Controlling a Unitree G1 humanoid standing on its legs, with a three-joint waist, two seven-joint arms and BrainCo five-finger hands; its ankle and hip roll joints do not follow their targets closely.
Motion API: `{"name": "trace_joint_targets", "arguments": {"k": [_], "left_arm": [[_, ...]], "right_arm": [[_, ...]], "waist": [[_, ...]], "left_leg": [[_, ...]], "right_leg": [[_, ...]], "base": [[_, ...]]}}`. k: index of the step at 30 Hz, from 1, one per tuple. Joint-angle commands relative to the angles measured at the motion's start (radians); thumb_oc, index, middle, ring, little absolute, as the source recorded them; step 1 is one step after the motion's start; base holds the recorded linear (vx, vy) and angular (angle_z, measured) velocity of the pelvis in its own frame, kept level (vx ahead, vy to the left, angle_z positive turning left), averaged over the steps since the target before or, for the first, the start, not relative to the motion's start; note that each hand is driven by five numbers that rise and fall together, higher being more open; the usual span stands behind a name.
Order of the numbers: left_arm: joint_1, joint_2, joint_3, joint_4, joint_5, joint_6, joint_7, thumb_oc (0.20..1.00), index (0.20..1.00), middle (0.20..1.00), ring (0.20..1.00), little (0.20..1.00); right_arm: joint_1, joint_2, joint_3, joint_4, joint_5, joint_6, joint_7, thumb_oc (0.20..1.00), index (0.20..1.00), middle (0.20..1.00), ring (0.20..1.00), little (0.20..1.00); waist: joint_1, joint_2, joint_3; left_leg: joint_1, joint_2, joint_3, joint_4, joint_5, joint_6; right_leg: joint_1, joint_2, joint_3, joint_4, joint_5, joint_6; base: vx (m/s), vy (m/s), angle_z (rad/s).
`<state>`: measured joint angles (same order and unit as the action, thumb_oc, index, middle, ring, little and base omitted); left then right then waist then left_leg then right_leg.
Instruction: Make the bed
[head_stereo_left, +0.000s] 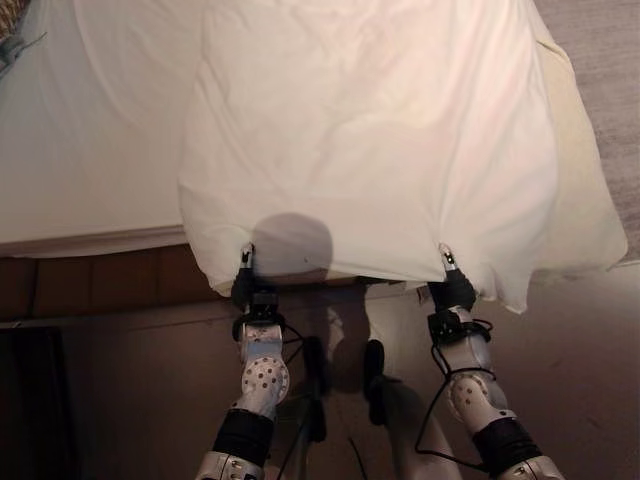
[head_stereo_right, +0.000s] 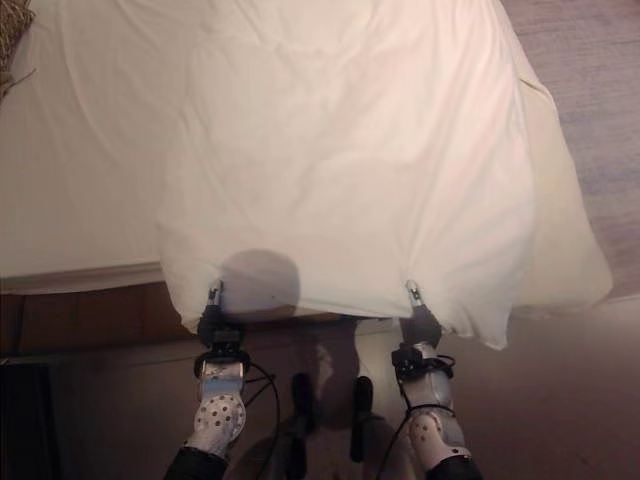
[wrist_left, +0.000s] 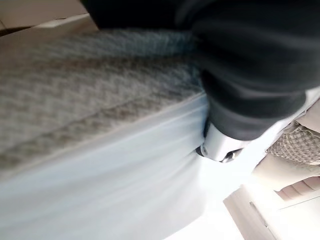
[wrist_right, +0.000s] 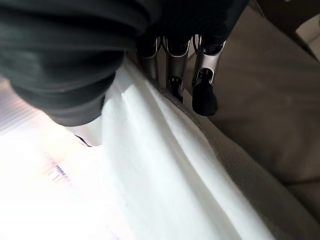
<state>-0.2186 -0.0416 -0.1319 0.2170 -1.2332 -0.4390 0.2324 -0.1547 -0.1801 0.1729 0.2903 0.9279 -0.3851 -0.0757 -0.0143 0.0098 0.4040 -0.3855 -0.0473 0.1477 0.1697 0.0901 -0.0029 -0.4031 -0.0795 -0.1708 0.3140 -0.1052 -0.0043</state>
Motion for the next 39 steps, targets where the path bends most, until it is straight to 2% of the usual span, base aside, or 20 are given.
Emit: {"name": "trace_joint_targets", "arguments": {"k": [1, 2, 3, 5, 6, 7, 9, 10, 12, 13, 16, 18, 20, 22, 23, 24, 26, 32, 39], "left_arm": [[0.061, 0.049, 0.151, -0.088, 0.010, -0.135, -0.006, 0.200, 0.200, 0.200, 0.200, 0.200], [0.062, 0.044, 0.166, -0.078, 0.011, -0.142, 0.003, 0.200, 0.200, 0.200, 0.200, 0.200], [0.069, 0.042, 0.184, -0.077, 0.013, -0.147, 0.015, 0.200, 0.200, 0.200, 0.200, 0.200], [0.082, 0.049, 0.201, -0.071, 0.035, -0.156, 0.034, 0.200, 0.200, 0.200, 0.200, 0.200], [0.082, 0.049, 0.223, -0.068, 0.043, -0.172, 0.055, 0.200, 0.200, 0.200, 0.200, 0.200], [0.076, 0.055, 0.239, -0.047, 0.063, -0.186, 0.086, 0.200, 0.200, 0.200, 0.200, 0.200], [0.064, 0.061, 0.272, -0.005, 0.083, -0.206, 0.128, 0.200, 0.200, 0.200, 0.200, 0.200], [0.054, 0.064, 0.290, 0.036, 0.102, -0.211, 0.163, 0.200, 0.200, 0.200, 0.200, 0.200], [0.047, 0.059, 0.307, 0.079, 0.102, -0.226, 0.187, 0.200, 0.200, 0.200, 0.200, 0.200], [0.037, 0.062, 0.307, 0.104, 0.111, -0.226, 0.205, 0.200, 0.200, 0.200, 0.200, 0.200], [0.012, 0.065, 0.323, 0.205, 0.140, -0.216, 0.240, 0.200, 0.200, 0.200, 0.200, 0.200], [-0.015, 0.077, 0.348, 0.334, 0.154, -0.203, 0.251, 0.200, 0.200, 0.200, 0.200, 0.200], [-0.037, 0.081, 0.364, 0.377, 0.137, -0.213, 0.255, 0.200, 0.200, 0.200, 0.200, 0.200], [-0.078, 0.106, 0.372, 0.464, 0.154, -0.202, 0.266, 0.200, 0.200, 0.200, 0.200, 0.200], [-0.091, 0.110, 0.390, 0.481, 0.153, -0.206, 0.270, 0.200, 0.200, 0.200, 0.200, 0.200], [-0.110, 0.114, 0.404, 0.530, 0.141, -0.204, 0.270, 0.200, 0.200, 0.200, 0.200, 0.200], [-0.136, 0.131, 0.435, 0.607, 0.130, -0.210, 0.292, 0.200, 0.200, 0.200, 0.200, 0.200], [-0.183, 0.197, 0.476, 0.889, 0.197, -0.113, 0.342, 0.200, 0.200, 0.200, 0.200, 0.200], [-0.136, 0.241, 0.520, 1.062, 0.279, -0.021, 0.403, 0.200, 0.200, 0.200, 0.200, 0.200]], "right_arm": [[0.034, -0.121, -0.111, -0.050, -0.047, -0.097, -0.031, 0.200, 0.200, 0.200, 0.200, 0.200], [0.028, -0.123, -0.105, -0.027, -0.064, -0.093, -0.038, 0.200, 0.200, 0.200, 0.200, 0.200], [0.029, -0.129, -0.096, -0.017, -0.095, -0.090, -0.053, 0.200, 0.200, 0.200, 0.200, 0.200], [0.022, -0.140, -0.088, 0.009, -0.133, -0.084, -0.058, 0.200, 0.200, 0.200, 0.200, 0.200], [0.016, -0.138, -0.078, 0.030, -0.133, -0.078, -0.058, 0.200, 0.200, 0.200, 0.200, 0.200], [0.012, -0.140, -0.067, 0.041, -0.152, -0.075, -0.068, 0.200, 0.200, 0.200, 0.200, 0.200], [-0.001, -0.143, -0.049, 0.071, -0.174, -0.072, -0.080, 0.200, 0.200, 0.200, 0.200, 0.200], [-0.008, -0.142, -0.042, 0.089, -0.161, -0.071, -0.077, 0.200, 0.200, 0.200, 0.200, 0.200], [-0.019, -0.140, -0.026, 0.126, -0.151, -0.066, -0.072, 0.200, 0.200, 0.200, 0.200, 0.200], [-0.026, -0.141, -0.020, 0.138, -0.141, -0.061, -0.066, 0.200, 0.200, 0.200, 0.200, 0.200], [-0.052, -0.160, 0.004, 0.195, -0.183, -0.028, -0.048, 0.200, 0.200, 0.200, 0.200, 0.200], [-0.070, -0.176, 0.033, 0.274, -0.210, 0.002, -0.017, 0.200, 0.200, 0.200, 0.200, 0.200], [-0.099, -0.166, 0.045, 0.314, -0.208, 0.008, -0.019, 0.200, 0.200, 0.200, 0.200, 0.200], [-0.130, -0.147, 0.083, 0.383, -0.207, 0.019, -0.017, 0.200, 0.200, 0.200, 0.200, 0.200], [-0.144, -0.147, 0.097, 0.419, -0.232, 0.031, -0.021, 0.200, 0.200, 0.200, 0.200, 0.200], [-0.148, -0.142, 0.111, 0.446, -0.249, 0.039, -0.018, 0.200, 0.200, 0.200, 0.200, 0.200], [-0.169, -0.113, 0.121, 0.538, -0.238, 0.062, -0.013, 0.200, 0.200, 0.200, 0.200, 0.200], [-0.169, -0.053, 0.143, 0.736, -0.263, 0.140, -0.011, 0.200, 0.200, 0.200, 0.200, 0.200], [-0.123, -0.044, 0.154, 0.848, -0.333, 0.215, 0.059, 0.200, 0.200, 0.200, 0.200, 0.200]], "waist": [[0.007, 0.017, -0.046], [0.012, 0.015, -0.048], [0.010, 0.010, -0.053], [0.017, 0.003, -0.062], [0.032, 0.003, -0.070], [0.036, 0.007, -0.073], [0.047, 0.014, -0.070], [0.048, 0.020, -0.074], [0.057, 0.037, -0.069], [0.057, 0.041, -0.058], [0.049, 0.044, -0.037], [0.046, 0.043, -0.033], [0.047, 0.043, -0.025], [0.045, 0.030, -0.012], [0.051, 0.024, -0.010], [0.049, 0.022, -0.008], [0.058, 0.010, -0.008], [0.051, -0.025, -0.009], [0.043, -0.044, -0.011]], "left_leg": [[-0.050, -0.023, -0.001, 0.165, -0.020, -0.110], [-0.049, -0.022, -0.019, 0.163, -0.033, -0.095], [-0.043, 0.012, -0.024, 0.145, -0.053, -0.071], [-0.031, 0.066, -0.074, 0.082, -0.059, -0.054], [-0.029, 0.104, -0.148, -0.018, -0.001, -0.059], [-0.016, 0.135, -0.187, -0.094, 0.033, -0.065], [-0.010, 0.181, -0.242, -0.197, 0.078, -0.090], [-0.001, 0.192, -0.242, -0.241, 0.087, -0.099], [0.010, 0.173, -0.249, -0.236, 0.085, -0.097], [0.000, 0.152, -0.245, -0.211, 0.072, -0.092], [-0.051, 0.061, -0.189, -0.060, -0.005, -0.071], [-0.051, 0.018, -0.148, -0.025, -0.054, -0.038], [-0.050, 0.015, -0.141, -0.016, -0.058, -0.032], [-0.053, 0.016, -0.133, -0.018, -0.054, -0.027], [-0.052, 0.018, -0.128, -0.026, -0.055, -0.028], [-0.056, 0.015, -0.134, -0.034, -0.051, -0.029], [-0.056, 0.023, -0.129, -0.040, -0.050, -0.038], [-0.061, 0.051, -0.130, -0.073, -0.014, -0.059], [-0.061, 0.064, -0.136, -0.084, -0.009, -0.065]], "right_leg": [[0.066, 0.016, -0.007, -0.223, 0.131, 0.070], [0.062, 0.015, -0.005, -0.216, 0.130, 0.070], [0.057, 0.008, 0.003, -0.207, 0.122, 0.071], [0.051, -0.003, 0.021, -0.199, 0.114, 0.074], [0.038, -0.001, 0.036, -0.188, 0.110, 0.077], [0.024, 0.000, 0.042, -0.173, 0.104, 0.078], [-0.003, 0.001, 0.055, -0.150, 0.096, 0.082], [-0.016, -0.006, 0.061, -0.146, 0.094, 0.090], [-0.031, -0.017, 0.075, -0.143, 0.113, 0.106], [-0.039, -0.037, 0.084, -0.148, 0.131, 0.115], [-0.037, -0.115, 0.116, -0.172, 0.185, 0.152], [-0.023, -0.157, 0.165, -0.223, 0.221, 0.162], [-0.027, -0.154, 0.168, -0.226, 0.225, 0.160], [-0.039, -0.104, 0.159, -0.173, 0.179, 0.140], [-0.032, -0.114, 0.135, -0.200, 0.185, 0.138], [-0.032, -0.109, 0.151, -0.209, 0.190, 0.138], [-0.021, -0.122, 0.135, -0.245, 0.219, 0.148], [-0.025, -0.116, 0.113, -0.260, 0.226, 0.149], [-0.030, -0.116, 0.099, -0.247, 0.220, 0.150]], "base": [[-0.01, -0.077, 0.66], [0.01, -0.057, 0.21], [0.03, -0.032, -0.01], [0.06, 0.044, -0.21], [0.07, 0.111, -0.33], [0.05, 0.129, -0.26], [0.01, 0.185, -0.11], [0.00, 0.286, -0.11], [-0.03, 0.362, -0.09], [-0.07, 0.438, -0.19], [-0.01, 0.513, -0.11], [0.07, 0.523, -0.04], [0.01, 0.241, -0.47], [-0.04, 0.119, -0.19], [-0.04, 0.026, 0.03], [0.00, 0.000, 0.00], [-0.01, -0.027, -0.07], [0.00, -0.063, -0.05], [0.02, -0.029, 0.08]]}}
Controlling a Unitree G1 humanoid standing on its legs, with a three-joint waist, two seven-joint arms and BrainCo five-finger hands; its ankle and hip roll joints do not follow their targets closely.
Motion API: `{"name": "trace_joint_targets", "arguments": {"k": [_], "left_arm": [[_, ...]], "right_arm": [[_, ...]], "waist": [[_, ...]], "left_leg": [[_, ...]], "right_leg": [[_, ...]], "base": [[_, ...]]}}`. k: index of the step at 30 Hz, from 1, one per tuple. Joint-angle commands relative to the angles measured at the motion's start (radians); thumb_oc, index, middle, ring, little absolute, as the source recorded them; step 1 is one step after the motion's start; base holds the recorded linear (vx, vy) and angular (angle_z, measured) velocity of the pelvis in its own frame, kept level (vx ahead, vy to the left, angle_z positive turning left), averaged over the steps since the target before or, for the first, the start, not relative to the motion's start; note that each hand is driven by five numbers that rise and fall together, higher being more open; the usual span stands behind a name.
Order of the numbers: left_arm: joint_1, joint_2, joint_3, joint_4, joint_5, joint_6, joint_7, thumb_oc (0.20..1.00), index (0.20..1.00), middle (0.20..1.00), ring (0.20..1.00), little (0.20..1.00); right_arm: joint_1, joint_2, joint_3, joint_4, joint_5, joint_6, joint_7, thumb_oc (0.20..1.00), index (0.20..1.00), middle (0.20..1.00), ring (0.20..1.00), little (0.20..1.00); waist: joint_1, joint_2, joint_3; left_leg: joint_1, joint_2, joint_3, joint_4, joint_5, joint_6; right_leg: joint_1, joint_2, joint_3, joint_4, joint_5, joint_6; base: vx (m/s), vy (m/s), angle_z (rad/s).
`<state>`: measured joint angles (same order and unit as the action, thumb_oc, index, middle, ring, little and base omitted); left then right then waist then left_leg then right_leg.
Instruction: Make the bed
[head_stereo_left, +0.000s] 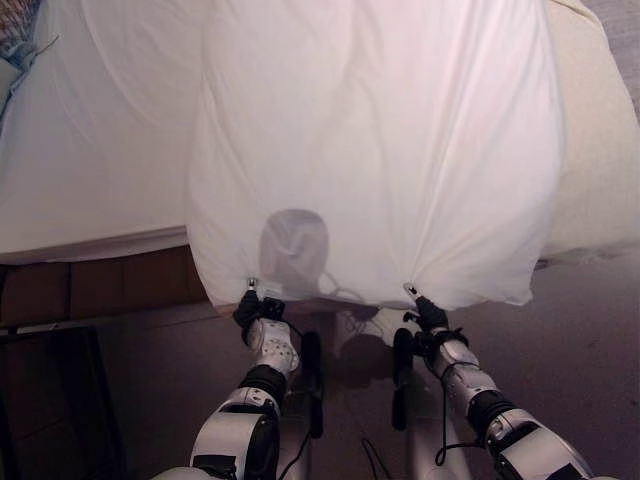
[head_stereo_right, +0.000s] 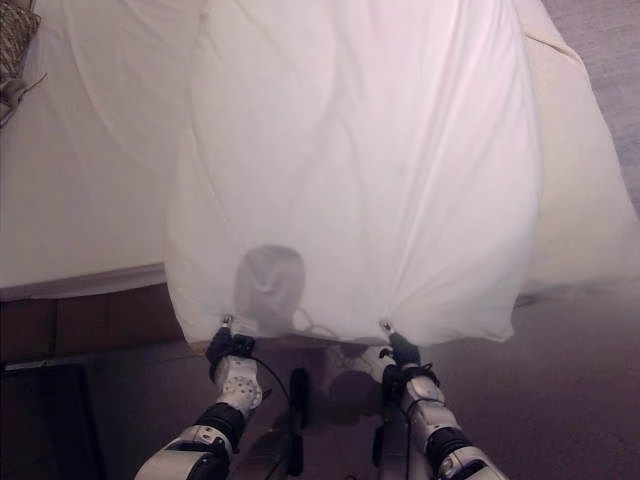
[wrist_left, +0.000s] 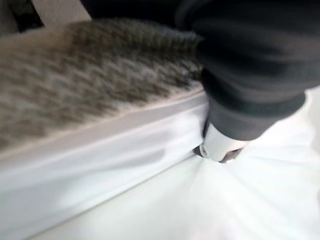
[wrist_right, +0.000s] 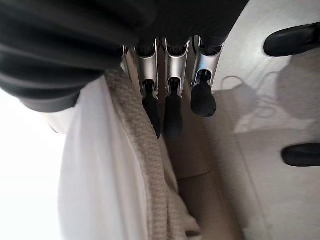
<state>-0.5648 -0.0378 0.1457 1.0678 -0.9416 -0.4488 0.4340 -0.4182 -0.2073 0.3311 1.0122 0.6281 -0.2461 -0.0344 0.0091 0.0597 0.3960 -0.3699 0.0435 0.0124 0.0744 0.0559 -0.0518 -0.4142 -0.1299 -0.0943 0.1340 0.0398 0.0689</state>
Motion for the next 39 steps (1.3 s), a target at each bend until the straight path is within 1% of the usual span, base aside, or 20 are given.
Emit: {"name": "trace_joint_targets", "arguments": {"k": [1, 2, 3, 4, 5, 7, 13, 18, 24, 25, 26, 27, 29, 30, 31, 33, 35, 37, 38, 39], "left_arm": [[0.219, 0.236, 0.246, 0.218, -0.013, -0.011, 0.202, 0.200, 0.200, 0.200, 0.200, 0.200], [0.219, 0.236, 0.246, 0.218, -0.013, -0.011, 0.202, 0.200, 0.200, 0.200, 0.200, 0.200], [0.233, 0.228, 0.238, 0.220, -0.013, -0.002, 0.191, 0.536, 0.536, 0.536, 0.536, 0.536], [0.234, 0.228, 0.238, 0.220, -0.013, -0.002, 0.191, 0.536, 0.536, 0.536, 0.536, 0.536], [0.245, 0.217, 0.217, 0.210, -0.002, 0.007, 0.173, 1.000, 1.000, 1.000, 1.000, 1.000], [0.257, 0.211, 0.181, 0.210, 0.049, 0.039, 0.157, 1.000, 1.000, 1.000, 1.000, 1.000], [0.305, 0.186, 0.108, 0.191, 0.105, 0.077, 0.107, 1.000, 1.000, 1.000, 1.000, 1.000], [0.353, 0.175, 0.049, 0.149, 0.197, 0.087, 0.093, 1.000, 1.000, 1.000, 1.000, 1.000], [0.459, 0.198, -0.200, -0.124, 0.462, 0.114, -0.004, 1.000, 1.000, 1.000, 1.000, 1.000], [0.459, 0.198, -0.200, -0.124, 0.462, 0.114, -0.004, 1.000, 1.000, 1.000, 1.000, 1.000], [0.481, 0.258, -0.291, -0.252, 0.603, 0.111, -0.064, 1.000, 1.000, 1.000, 1.000, 1.000], [0.488, 0.293, -0.328, -0.304, 0.638, 0.102, -0.122, 1.000, 1.000, 1.000, 1.000, 1.000], [0.487, 0.338, -0.375, -0.359, 0.628, 0.083, -0.241, 1.000, 1.000, 1.000, 1.000, 1.000], [0.487, 0.338, -0.375, -0.359, 0.628, 0.083, -0.241, 1.000, 1.000, 1.000, 1.000, 1.000], [0.477, 0.393, -0.445, -0.428, 0.628, 0.076, -0.377, 1.000, 1.000, 1.000, 1.000, 1.000], [0.459, 0.430, -0.518, -0.490, 0.546, 0.101, -0.533, 1.000, 1.000, 1.000, 1.000, 1.000], [0.386, 0.489, -0.626, -0.578, 0.568, 0.096, -0.614, 1.000, 1.000, 1.000, 1.000, 1.000], [0.313, 0.504, -0.688, -0.612, 0.537, 0.099, -0.659, 1.000, 1.000, 1.000, 1.000, 1.000], [0.231, 0.524, -0.745, -0.635, 0.515, 0.107, -0.718, 1.000, 1.000, 1.000, 1.000, 1.000], [0.231, 0.524, -0.745, -0.635, 0.515, 0.107, -0.718, 1.000, 1.000, 1.000, 1.000, 1.000]], "right_arm": [[0.149, -0.017, -0.004, 0.136, -0.043, 0.081, 0.031, 0.250, 0.250, 0.250, 0.250, 0.250], [0.149, -0.017, -0.004, 0.136, -0.043, 0.081, 0.031, 0.250, 0.250, 0.250, 0.250, 0.250], [0.162, -0.017, -0.002, 0.138, -0.041, 0.098, 0.058, 0.865, 0.865, 0.865, 0.865, 0.865], [0.162, -0.018, -0.002, 0.138, -0.041, 0.098, 0.058, 0.865, 0.865, 0.865, 0.865, 0.865], [0.167, -0.018, -0.003, 0.140, -0.038, 0.101, 0.069, 1.000, 1.000, 1.000, 1.000, 1.000], [0.169, -0.017, -0.006, 0.143, -0.041, 0.098, 0.076, 1.000, 1.000, 1.000, 1.000, 1.000], [0.176, -0.029, -0.019, 0.136, -0.056, 0.084, 0.090, 1.000, 1.000, 1.000, 1.000, 1.000], [0.191, -0.044, -0.037, 0.102, -0.052, 0.057, 0.089, 1.000, 1.000, 1.000, 1.000, 1.000], [0.236, -0.095, -0.060, -0.059, -0.084, -0.019, 0.059, 1.000, 1.000, 1.000, 1.000, 1.000], [0.236, -0.095, -0.060, -0.059, -0.084, -0.019, 0.059, 1.000, 1.000, 1.000, 1.000, 1.000], [0.254, -0.113, -0.066, -0.137, -0.096, -0.040, 0.056, 1.000, 1.000, 1.000, 1.000, 1.000], [0.264, -0.121, -0.065, -0.182, -0.096, -0.047, 0.061, 1.000, 1.000, 1.000, 1.000, 1.000], [0.273, -0.144, -0.046, -0.268, -0.117, -0.057, 0.075, 1.000, 1.000, 1.000, 1.000, 1.000], [0.273, -0.144, -0.046, -0.268, -0.117, -0.057, 0.075, 1.000, 1.000, 1.000, 1.000, 1.000], [0.273, -0.196, -0.003, -0.347, -0.140, -0.053, 0.148, 1.000, 1.000, 1.000, 1.000, 1.000], [0.262, -0.253, 0.034, -0.402, -0.139, -0.048, 0.212, 1.000, 1.000, 1.000, 1.000, 1.000], [0.208, -0.293, 0.080, -0.423, -0.124, -0.046, 0.259, 1.000, 1.000, 1.000, 1.000, 1.000], [0.155, -0.309, 0.119, -0.431, -0.099, -0.042, 0.295, 1.000, 1.000, 1.000, 1.000, 1.000], [0.100, -0.324, 0.158, -0.444, -0.061, -0.024, 0.349, 1.000, 1.000, 1.000, 1.000, 1.000], [0.100, -0.324, 0.158, -0.443, -0.061, -0.024, 0.350, 1.000, 1.000, 1.000, 1.000, 1.000]], "waist": [[0.018, -0.095, -0.003], [0.018, -0.094, -0.003], [0.017, -0.098, -0.001], [0.017, -0.098, -0.002], [0.017, -0.100, -0.002], [0.017, -0.100, -0.001], [0.021, -0.091, -0.001], [0.025, -0.081, 0.002], [0.021, -0.058, 0.008], [0.021, -0.058, 0.008], [0.019, -0.053, 0.010], [0.018, -0.052, 0.007], [0.015, -0.053, 0.005], [0.015, -0.053, 0.005], [0.012, -0.056, 0.002], [0.007, -0.055, -0.003], [0.001, -0.055, -0.007], [-0.004, -0.056, -0.009], [-0.009, -0.058, -0.008], [-0.008, -0.058, -0.007]], "left_leg": [[-0.076, -0.026, -0.001, 0.011, 0.024, -0.017], [-0.076, -0.026, -0.002, 0.011, 0.024, -0.017], [-0.076, -0.025, -0.004, 0.018, 0.021, -0.016], [-0.076, -0.025, -0.005, 0.018, 0.021, -0.016], [-0.073, -0.024, -0.006, 0.018, 0.020, -0.015], [-0.067, -0.023, -0.009, 0.019, 0.019, -0.014], [-0.053, -0.026, -0.023, 0.019, 0.020, -0.015], [-0.049, -0.027, -0.030, 0.017, 0.023, -0.013], [-0.046, -0.027, -0.042, 0.006, 0.034, -0.014], [-0.046, -0.027, -0.042, 0.006, 0.034, -0.014], [-0.047, -0.028, -0.046, 0.005, 0.038, -0.016], [-0.050, -0.028, -0.048, 0.004, 0.038, -0.016], [-0.049, -0.027, -0.045, 0.005, 0.038, -0.017], [-0.049, -0.027, -0.045, 0.005, 0.038, -0.017], [-0.051, -0.025, -0.043, 0.004, 0.037, -0.016], [-0.051, -0.024, -0.039, 0.003, 0.036, -0.016], [-0.052, -0.023, -0.035, 0.000, 0.035, -0.016], [-0.061, -0.023, -0.030, 0.004, 0.035, -0.016], [-0.071, -0.023, -0.028, 0.006, 0.036, -0.017], [-0.071, -0.023, -0.027, 0.006, 0.036, -0.017]], "right_leg": [[-0.017, -0.067, 0.021, -0.064, 0.072, 0.077], [-0.017, -0.067, 0.021, -0.064, 0.072, 0.077], [-0.017, -0.066, 0.017, -0.055, 0.069, 0.077], [-0.017, -0.066, 0.017, -0.055, 0.068, 0.077], [-0.015, -0.065, 0.014, -0.050, 0.066, 0.078], [-0.011, -0.064, 0.011, -0.047, 0.063, 0.078], [0.007, -0.062, -0.001, -0.037, 0.052, 0.078], [0.014, -0.060, -0.006, -0.036, 0.049, 0.079], [0.021, -0.057, -0.013, -0.041, 0.046, 0.081], [0.021, -0.057, -0.013, -0.041, 0.046, 0.081], [0.021, -0.057, -0.015, -0.040, 0.045, 0.082], [0.018, -0.058, -0.015, -0.041, 0.044, 0.083], [0.016, -0.056, -0.013, -0.038, 0.043, 0.084], [0.016, -0.056, -0.012, -0.038, 0.043, 0.084], [0.009, -0.055, -0.009, -0.036, 0.041, 0.083], [0.003, -0.053, -0.002, -0.034, 0.041, 0.083], [-0.004, -0.053, 0.002, -0.033, 0.042, 0.083], [-0.018, -0.051, 0.006, -0.028, 0.042, 0.083], [-0.032, -0.047, 0.012, -0.020, 0.042, 0.083], [-0.033, -0.047, 0.012, -0.020, 0.042, 0.083]], "base": [[0.00, 0.000, 0.00], [0.03, -0.028, 0.07], [0.01, -0.021, 0.10], [0.03, -0.029, 0.13], [0.03, -0.015, 0.11], [0.03, -0.024, 0.10], [0.01, -0.019, 0.02], [0.01, -0.021, 0.06], [0.00, -0.014, 0.12], [0.00, 0.000, 0.00], [0.00, 0.000, 0.00], [0.00, 0.000, 0.00], [0.00, -0.004, 0.04], [0.00, 0.000, 0.00], [0.00, 0.000, 0.00], [0.00, 0.000, 0.00], [0.00, 0.000, 0.00], [-0.02, -0.004, -0.02], [-0.03, -0.007, -0.06], [-0.04, -0.013, -0.11]]}}
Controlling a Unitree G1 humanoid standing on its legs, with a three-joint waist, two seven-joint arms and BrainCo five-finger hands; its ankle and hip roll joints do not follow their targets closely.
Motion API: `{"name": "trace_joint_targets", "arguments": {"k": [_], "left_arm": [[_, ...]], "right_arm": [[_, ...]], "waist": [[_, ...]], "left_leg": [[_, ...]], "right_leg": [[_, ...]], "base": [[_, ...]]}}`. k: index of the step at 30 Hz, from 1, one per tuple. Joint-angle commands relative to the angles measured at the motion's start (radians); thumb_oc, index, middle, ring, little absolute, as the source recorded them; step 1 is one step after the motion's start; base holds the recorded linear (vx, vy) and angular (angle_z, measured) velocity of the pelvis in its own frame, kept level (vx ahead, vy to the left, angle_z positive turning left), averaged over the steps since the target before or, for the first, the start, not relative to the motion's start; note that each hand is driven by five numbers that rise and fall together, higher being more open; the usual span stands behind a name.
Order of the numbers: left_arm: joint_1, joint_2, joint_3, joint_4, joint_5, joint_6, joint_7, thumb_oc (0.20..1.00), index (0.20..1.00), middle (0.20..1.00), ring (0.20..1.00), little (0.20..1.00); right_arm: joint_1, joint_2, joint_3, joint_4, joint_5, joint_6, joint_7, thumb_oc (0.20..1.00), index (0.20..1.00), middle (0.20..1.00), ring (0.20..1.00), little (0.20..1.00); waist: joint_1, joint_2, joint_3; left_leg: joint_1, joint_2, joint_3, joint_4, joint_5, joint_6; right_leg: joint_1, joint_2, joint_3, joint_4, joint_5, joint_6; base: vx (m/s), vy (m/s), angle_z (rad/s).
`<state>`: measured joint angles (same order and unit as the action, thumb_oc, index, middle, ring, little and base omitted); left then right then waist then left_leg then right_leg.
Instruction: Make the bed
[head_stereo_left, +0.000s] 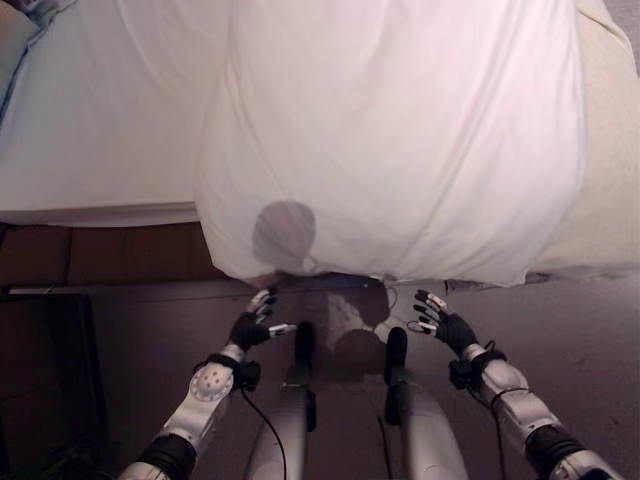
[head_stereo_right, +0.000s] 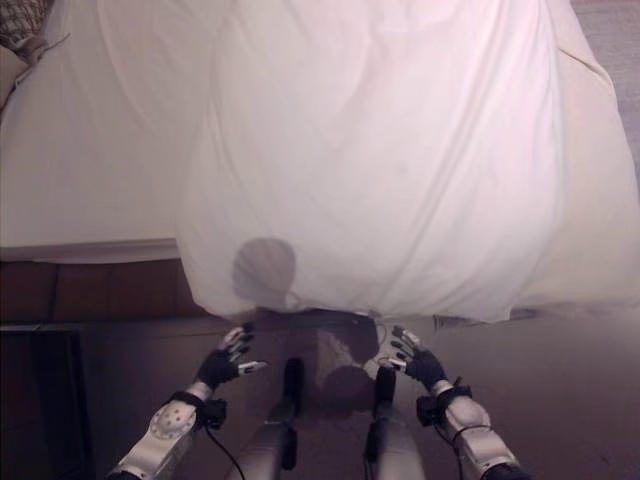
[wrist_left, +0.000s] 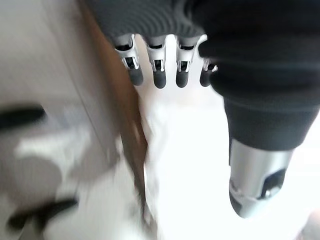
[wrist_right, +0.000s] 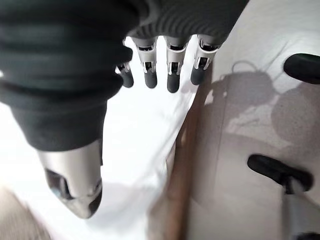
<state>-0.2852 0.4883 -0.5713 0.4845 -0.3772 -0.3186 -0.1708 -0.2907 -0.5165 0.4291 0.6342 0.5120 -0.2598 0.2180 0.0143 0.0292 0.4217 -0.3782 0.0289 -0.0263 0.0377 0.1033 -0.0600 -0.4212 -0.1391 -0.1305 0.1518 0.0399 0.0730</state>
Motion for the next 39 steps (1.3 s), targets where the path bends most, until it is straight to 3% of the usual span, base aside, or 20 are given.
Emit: {"name": "trace_joint_targets", "arguments": {"k": [1, 5, 12, 21, 32, 39], "left_arm": [[-0.080, -0.005, -0.037, -0.056, -0.064, -0.017, -0.119, 1.000, 1.000, 1.000, 1.000, 1.000], [-0.290, -0.035, -0.110, -0.004, -0.090, 0.007, -0.144, 1.000, 1.000, 1.000, 1.000, 1.000], [-0.506, -0.127, -0.060, 0.142, -0.073, -0.026, -0.026, 1.000, 1.000, 1.000, 1.000, 1.000], [-0.746, -0.101, -0.024, 0.325, 0.019, -0.056, 0.166, 1.000, 1.000, 1.000, 1.000, 1.000], [-0.980, -0.042, -0.018, 0.545, 0.014, -0.079, 0.290, 1.000, 1.000, 1.000, 1.000, 1.000], [-0.993, 0.022, 0.068, 0.618, -0.053, -0.069, 0.361, 1.000, 1.000, 1.000, 1.000, 1.000]], "right_arm": [[-0.049, -0.020, 0.069, -0.064, 0.067, -0.002, 0.109, 1.000, 1.000, 1.000, 1.000, 1.000], [-0.206, 0.015, 0.107, 0.003, 0.145, 0.025, 0.130, 1.000, 1.000, 1.000, 1.000, 1.000], [-0.428, 0.045, 0.096, 0.096, 0.229, 0.044, 0.095, 1.000, 1.000, 1.000, 1.000, 1.000], [-0.754, 0.076, 0.128, 0.262, 0.280, 0.047, 0.010, 1.000, 1.000, 1.000, 1.000, 1.000], [-1.094, 0.065, 0.101, 0.558, 0.383, 0.025, -0.115, 1.000, 1.000, 1.000, 1.000, 1.000], [-1.122, 0.007, 0.066, 0.615, 0.360, 0.015, -0.197, 1.000, 1.000, 1.000, 1.000, 1.000]], "waist": [[-0.016, -0.027, -0.030], [-0.023, -0.021, 0.002], [-0.032, -0.015, 0.040], [-0.033, -0.034, 0.027], [-0.025, -0.046, 0.031], [-0.020, -0.046, 0.041]], "left_leg": [[-0.072, -0.008, 0.011, 0.047, -0.011, -0.010], [-0.137, -0.013, 0.012, 0.091, -0.013, -0.012], [-0.327, -0.027, 0.017, 0.284, -0.051, -0.016], [-0.535, -0.006, 0.034, 0.513, -0.118, -0.018], [-0.611, -0.012, 0.044, 0.568, -0.141, -0.017], [-0.604, -0.018, 0.043, 0.586, -0.150, -0.017]], "right_leg": [[-0.036, -0.038, 0.049, -0.031, 0.040, 0.078], [-0.109, -0.036, 0.060, 0.015, 0.035, 0.075], [-0.308, -0.036, 0.088, 0.245, -0.029, 0.059], [-0.531, -0.037, 0.116, 0.473, -0.083, 0.038], [-0.597, -0.045, 0.114, 0.519, -0.110, 0.034], [-0.584, -0.054, 0.108, 0.536, -0.128, 0.034]], "base": [[-0.04, -0.003, -0.12], [-0.09, -0.004, -0.07], [-0.08, -0.006, 0.04], [-0.02, -0.006, 0.03], [0.00, 0.000, -0.04], [0.00, 0.001, 0.00]]}}
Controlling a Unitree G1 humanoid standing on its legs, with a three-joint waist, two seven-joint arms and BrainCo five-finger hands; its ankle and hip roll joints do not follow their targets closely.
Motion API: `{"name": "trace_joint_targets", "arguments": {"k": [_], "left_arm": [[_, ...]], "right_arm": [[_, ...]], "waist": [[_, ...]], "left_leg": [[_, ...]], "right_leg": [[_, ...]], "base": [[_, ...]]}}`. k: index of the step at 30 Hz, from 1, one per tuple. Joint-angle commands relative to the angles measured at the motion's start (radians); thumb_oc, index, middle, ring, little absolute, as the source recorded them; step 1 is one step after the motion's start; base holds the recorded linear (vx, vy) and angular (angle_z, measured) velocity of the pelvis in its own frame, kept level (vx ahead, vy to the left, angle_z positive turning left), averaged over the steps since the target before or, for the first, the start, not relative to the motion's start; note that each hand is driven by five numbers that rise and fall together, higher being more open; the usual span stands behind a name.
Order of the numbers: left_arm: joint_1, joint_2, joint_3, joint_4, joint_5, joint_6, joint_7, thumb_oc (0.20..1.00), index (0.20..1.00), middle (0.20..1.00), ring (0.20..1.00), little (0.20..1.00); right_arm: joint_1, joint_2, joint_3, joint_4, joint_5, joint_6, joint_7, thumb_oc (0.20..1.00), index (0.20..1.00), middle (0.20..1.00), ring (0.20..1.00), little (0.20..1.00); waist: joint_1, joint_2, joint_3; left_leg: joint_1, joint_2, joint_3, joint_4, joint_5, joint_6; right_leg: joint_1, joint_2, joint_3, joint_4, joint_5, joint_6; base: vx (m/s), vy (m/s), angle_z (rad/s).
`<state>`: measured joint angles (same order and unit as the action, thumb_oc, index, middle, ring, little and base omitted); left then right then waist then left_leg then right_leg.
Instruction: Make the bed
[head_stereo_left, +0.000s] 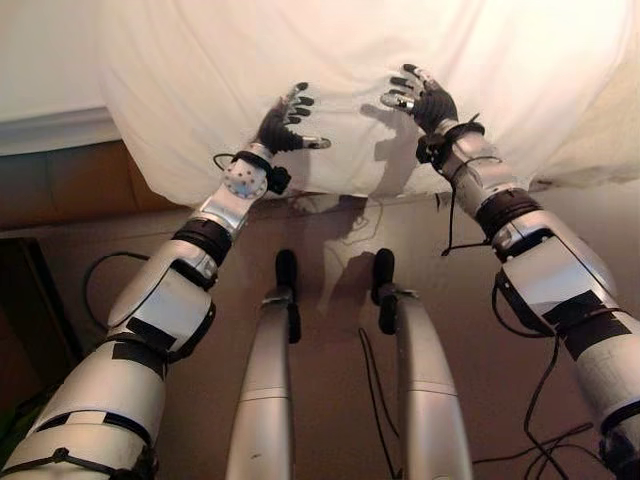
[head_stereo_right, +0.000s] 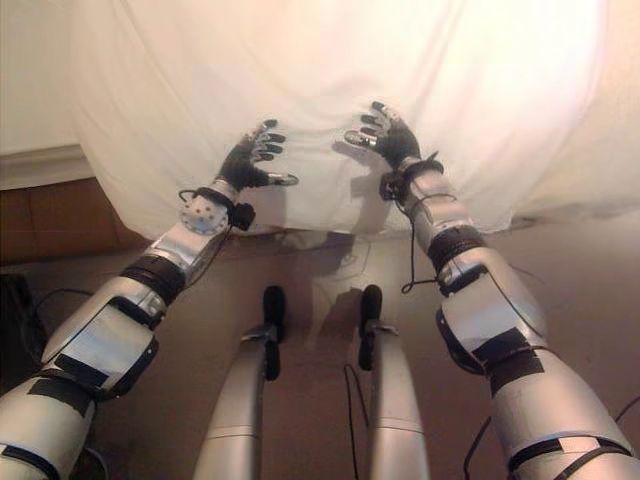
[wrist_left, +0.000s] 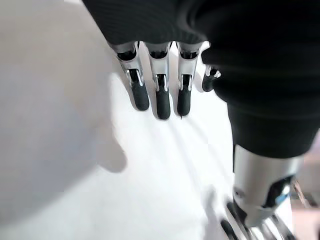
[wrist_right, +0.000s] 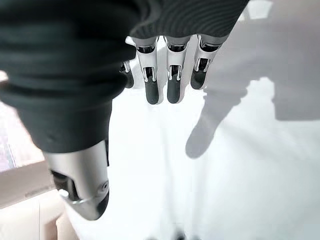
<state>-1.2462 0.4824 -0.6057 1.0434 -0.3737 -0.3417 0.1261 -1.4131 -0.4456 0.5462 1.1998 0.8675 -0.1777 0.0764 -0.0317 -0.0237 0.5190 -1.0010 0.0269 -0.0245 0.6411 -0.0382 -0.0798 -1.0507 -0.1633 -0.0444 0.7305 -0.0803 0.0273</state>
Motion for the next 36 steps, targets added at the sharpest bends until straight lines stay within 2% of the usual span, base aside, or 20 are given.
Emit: {"name": "trace_joint_targets", "arguments": {"k": [1, 4, 6, 7, 8, 9, 10, 15, 20, 21, 22, 24, 27, 29, 30, 36], "left_arm": [[-0.023, 0.048, 0.124, 0.063, -0.073, -0.045, 0.071, 1.000, 1.000, 1.000, 1.000, 1.000], [-0.007, 0.082, 0.145, 0.071, -0.080, -0.044, 0.081, 1.000, 1.000, 1.000, 1.000, 1.000], [0.042, 0.138, 0.189, 0.088, -0.073, -0.028, 0.096, 1.000, 1.000, 1.000, 1.000, 1.000], [0.042, 0.138, 0.189, 0.088, -0.073, -0.028, 0.096, 1.000, 1.000, 1.000, 1.000, 1.000], [0.095, 0.187, 0.227, 0.096, -0.058, -0.019, 0.105, 1.000, 1.000, 1.000, 1.000, 1.000], [0.096, 0.187, 0.228, 0.095, -0.058, -0.019, 0.106, 1.000, 1.000, 1.000, 1.000, 1.000], [0.149, 0.225, 0.267, 0.101, -0.040, -0.013, 0.124, 1.000, 1.000, 1.000, 1.000, 1.000], [0.340, 0.273, 0.398, 0.113, -0.003, 0.009, 0.151, 1.000, 1.000, 1.000, 1.000, 1.000], [0.486, 0.220, 0.486, 0.137, -0.009, 0.029, 0.165, 1.000, 1.000, 1.000, 1.000, 1.000], [0.566, 0.180, 0.517, 0.137, -0.015, 0.032, 0.152, 1.000, 1.000, 1.000, 1.000, 1.000], [0.567, 0.180, 0.517, 0.137, -0.015, 0.032, 0.152, 1.000, 1.000, 1.000, 1.000, 1.000], [0.658, 0.104, 0.529, 0.170, -0.013, 0.036, 0.118, 1.000, 1.000, 1.000, 1.000, 1.000], [0.779, -0.006, 0.479, 0.180, 0.050, 0.041, 0.038, 1.000, 1.000, 1.000, 1.000, 1.000], [0.781, -0.006, 0.478, 0.179, 0.051, 0.041, 0.038, 1.000, 1.000, 1.000, 1.000, 1.000], [0.830, -0.070, 0.447, 0.191, 0.090, 0.052, 0.004, 1.000, 1.000, 1.000, 1.000, 1.000], [0.961, -0.204, 0.376, 0.214, 0.164, 0.081, -0.091, 1.000, 1.000, 1.000, 1.000, 1.000]], "right_arm": [[0.006, -0.084, -0.060, 0.051, -0.008, -0.070, -0.070, 1.000, 1.000, 1.000, 1.000, 1.000], [0.016, -0.130, -0.063, 0.059, -0.043, -0.066, -0.080, 1.000, 1.000, 1.000, 1.000, 1.000], [0.057, -0.210, -0.085, 0.084, -0.081, -0.055, -0.095, 1.000, 1.000, 1.000, 1.000, 1.000], [0.057, -0.210, -0.085, 0.084, -0.081, -0.055, -0.095, 1.000, 1.000, 1.000, 1.000, 1.000], [0.101, -0.269, -0.122, 0.106, -0.102, -0.055, -0.119, 1.000, 1.000, 1.000, 1.000, 1.000], [0.102, -0.269, -0.123, 0.105, -0.102, -0.055, -0.119, 1.000, 1.000, 1.000, 1.000, 1.000], [0.158, -0.307, -0.172, 0.121, -0.106, -0.056, -0.141, 1.000, 1.000, 1.000, 1.000, 1.000], [0.308, -0.326, -0.289, 0.145, -0.112, -0.041, -0.172, 1.000, 1.000, 1.000, 1.000, 1.000], [0.442, -0.265, -0.372, 0.137, -0.113, -0.040, -0.195, 1.000, 1.000, 1.000, 1.000, 1.000], [0.523, -0.215, -0.405, 0.108, -0.114, -0.045, -0.195, 1.000, 1.000, 1.000, 1.000, 1.000], [0.524, -0.215, -0.405, 0.107, -0.114, -0.045, -0.196, 1.000, 1.000, 1.000, 1.000, 1.000], [0.642, -0.113, -0.409, 0.068, -0.137, -0.056, -0.170, 1.000, 1.000, 1.000, 1.000, 1.000], [0.812, -0.009, -0.420, 0.035, -0.156, -0.070, -0.119, 1.000, 1.000, 1.000, 1.000, 1.000], [0.816, -0.009, -0.421, 0.033, -0.157, -0.070, -0.119, 1.000, 1.000, 1.000, 1.000, 1.000], [0.896, 0.072, -0.447, 0.030, -0.141, -0.085, -0.125, 1.000, 1.000, 1.000, 1.000, 1.000], [1.080, 0.165, -0.450, 0.022, -0.233, -0.083, -0.113, 1.000, 1.000, 1.000, 1.000, 1.000]], "waist": [[0.026, 0.006, -0.057], [0.027, 0.004, -0.057], [0.031, 0.006, -0.059], [0.031, 0.006, -0.058], [0.035, 0.009, -0.058], [0.034, 0.009, -0.059], [0.037, 0.011, -0.060], [0.045, 0.017, -0.061], [0.044, 0.017, -0.078], [0.044, 0.015, -0.091], [0.044, 0.015, -0.089], [0.044, 0.013, -0.121], [0.039, 0.014, -0.175], [0.040, 0.014, -0.171], [0.032, 0.015, -0.201], [0.016, 0.024, -0.319]], "left_leg": [[0.022, -0.016, 0.041, -0.020, -0.011, 0.005], [0.033, -0.016, 0.040, -0.028, -0.009, 0.000], [0.068, -0.010, 0.042, -0.061, -0.007, 0.000], [0.069, -0.010, 0.042, -0.062, -0.006, 0.000], [0.098, -0.007, 0.043, -0.082, -0.010, -0.002], [0.097, -0.007, 0.043, -0.087, -0.004, -0.002], [0.119, -0.008, 0.042, -0.105, 0.002, -0.008], [0.200, -0.003, 0.037, -0.194, 0.028, -0.015], [0.293, -0.011, 0.031, -0.299, 0.067, -0.015], [0.365, -0.012, 0.027, -0.360, 0.084, -0.014], [0.370, -0.012, 0.026, -0.363, 0.085, -0.014], [0.473, -0.010, 0.022, -0.446, 0.106, -0.011], [0.633, -0.001, 0.024, -0.566, 0.135, -0.003], [0.644, -0.001, 0.025, -0.573, 0.137, -0.003], [0.710, 0.006, 0.028, -0.625, 0.151, -0.004], [0.845, 0.023, 0.043, -0.728, 0.166, -0.009]], "right_leg": [[0.049, -0.032, 0.019, -0.043, -0.010, 0.081], [0.067, -0.039, 0.010, -0.052, -0.009, 0.082], [0.102, -0.043, -0.001, -0.081, -0.007, 0.086], [0.103, -0.043, -0.002, -0.082, -0.007, 0.086], [0.131, -0.044, -0.007, -0.094, -0.013, 0.089], [0.130, -0.045, -0.007, -0.098, -0.008, 0.089], [0.157, -0.042, -0.017, -0.116, -0.008, 0.089], [0.242, -0.029, -0.035, -0.220, 0.015, 0.094], [0.342, -0.016, -0.039, -0.334, 0.057, 0.101], [0.417, -0.011, -0.043, -0.398, 0.076, 0.102], [0.421, -0.010, -0.043, -0.400, 0.077, 0.102], [0.524, 0.000, -0.042, -0.479, 0.100, 0.106], [0.682, 0.014, -0.045, -0.591, 0.129, 0.110], [0.693, 0.014, -0.045, -0.596, 0.131, 0.110], [0.758, 0.018, -0.040, -0.649, 0.152, 0.112], [0.888, 0.023, -0.023, -0.790, 0.199, 0.124]], "base": [[0.04, 0.005, 0.02], [0.02, 0.000, 0.05], [0.02, 0.002, 0.07], [0.04, -0.015, 0.04], [0.00, 0.000, 0.00], [0.04, -0.030, 0.01], [0.02, -0.024, 0.04], [0.03, -0.032, 0.03], [0.04, -0.019, 0.01], [0.07, -0.029, 0.00], [0.12, -0.022, -0.01], [0.11, -0.013, -0.03], [0.12, -0.002, -0.10], [0.07, 0.000, -0.11], [0.08, 0.003, -0.08], [0.06, 0.006, -0.11]]}}
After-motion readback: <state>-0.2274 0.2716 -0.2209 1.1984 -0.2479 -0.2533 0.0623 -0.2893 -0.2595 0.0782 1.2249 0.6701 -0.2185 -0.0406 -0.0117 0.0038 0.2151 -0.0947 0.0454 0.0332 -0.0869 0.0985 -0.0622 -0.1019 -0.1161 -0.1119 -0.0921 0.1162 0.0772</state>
